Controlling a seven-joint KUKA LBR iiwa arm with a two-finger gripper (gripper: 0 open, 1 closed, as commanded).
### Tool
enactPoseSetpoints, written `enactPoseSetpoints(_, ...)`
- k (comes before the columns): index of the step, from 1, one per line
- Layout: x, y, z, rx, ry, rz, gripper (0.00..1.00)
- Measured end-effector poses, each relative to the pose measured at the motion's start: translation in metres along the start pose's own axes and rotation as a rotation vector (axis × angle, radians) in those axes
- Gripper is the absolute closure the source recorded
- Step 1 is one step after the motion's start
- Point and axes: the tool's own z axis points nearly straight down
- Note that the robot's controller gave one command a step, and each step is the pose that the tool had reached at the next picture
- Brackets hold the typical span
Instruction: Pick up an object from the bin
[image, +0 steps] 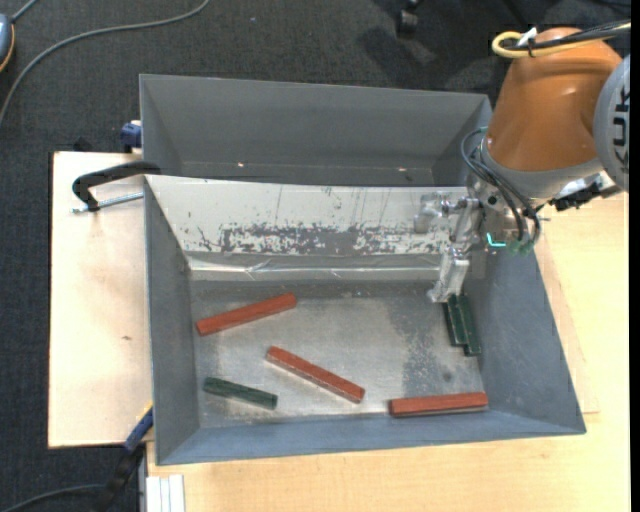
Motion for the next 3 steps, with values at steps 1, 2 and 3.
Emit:
enactPoseSetpoints(1,-0.008,0.096,0.166,-0.002,0.0,-0.034,0.0)
enactPoseSetpoints(2,-0.009,0.081,0.13,-0.001,-0.014,0.095,0.0)
enactPoseSetpoints(3,0.008,0.138,0.119,-0.004,-0.007,0.108,0.0)
